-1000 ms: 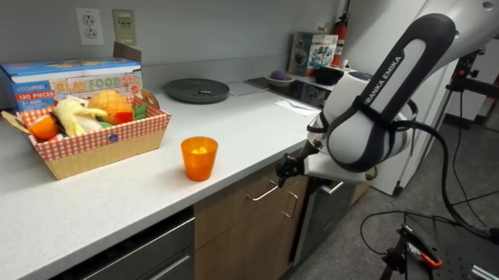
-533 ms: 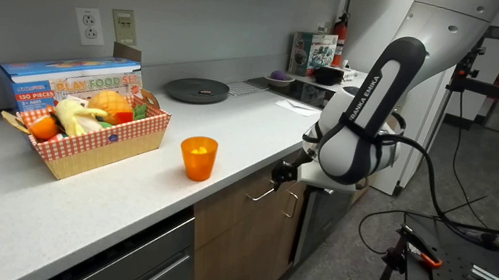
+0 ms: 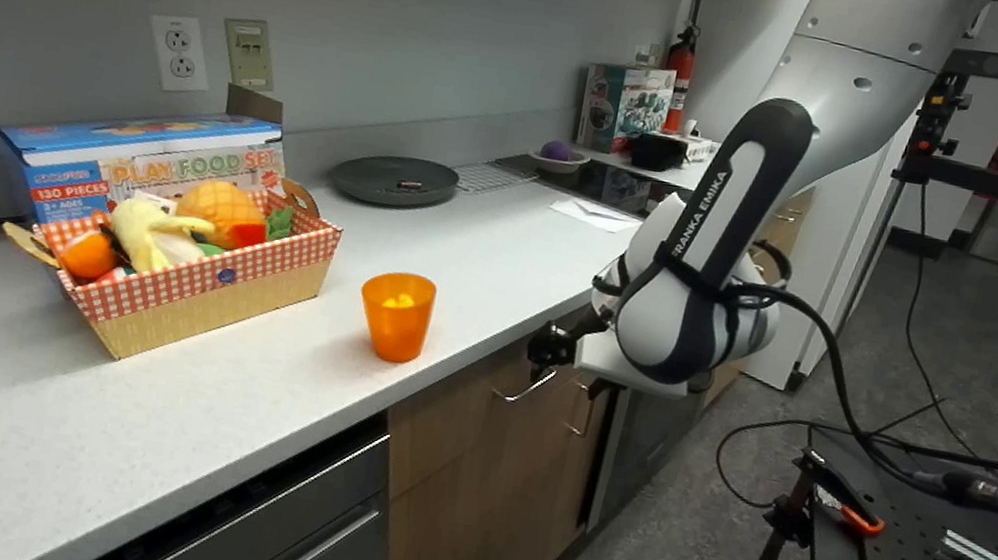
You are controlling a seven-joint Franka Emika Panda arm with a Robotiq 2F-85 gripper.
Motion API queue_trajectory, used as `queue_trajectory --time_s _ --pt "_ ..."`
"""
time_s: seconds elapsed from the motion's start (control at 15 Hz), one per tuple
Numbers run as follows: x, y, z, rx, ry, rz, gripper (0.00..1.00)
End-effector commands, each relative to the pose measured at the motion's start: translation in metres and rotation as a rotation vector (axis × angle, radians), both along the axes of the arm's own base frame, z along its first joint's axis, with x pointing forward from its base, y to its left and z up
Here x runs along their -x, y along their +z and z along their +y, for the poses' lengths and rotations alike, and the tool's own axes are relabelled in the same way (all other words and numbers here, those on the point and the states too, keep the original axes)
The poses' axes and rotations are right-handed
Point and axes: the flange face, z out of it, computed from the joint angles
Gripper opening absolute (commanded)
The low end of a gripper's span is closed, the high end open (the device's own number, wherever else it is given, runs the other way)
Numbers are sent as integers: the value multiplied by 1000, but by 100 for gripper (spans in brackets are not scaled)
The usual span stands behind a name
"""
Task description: Open the bottom right drawer
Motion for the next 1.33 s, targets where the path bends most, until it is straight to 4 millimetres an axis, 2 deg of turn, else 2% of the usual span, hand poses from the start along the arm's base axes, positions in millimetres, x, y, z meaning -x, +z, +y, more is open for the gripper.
queue_trajectory --time_s 0.0,0.4,0.67,1.0,1.27 --pt "-4 -9 -4 -18 -42 -33 100" --pt "3 -21 -9 -47 -73 -26 100" --pt "11 -22 -4 -80 -80 -8 100" --pt "29 -22 -3 -121 -105 18 100" --pt "52 -20 10 -139 -85 50 100"
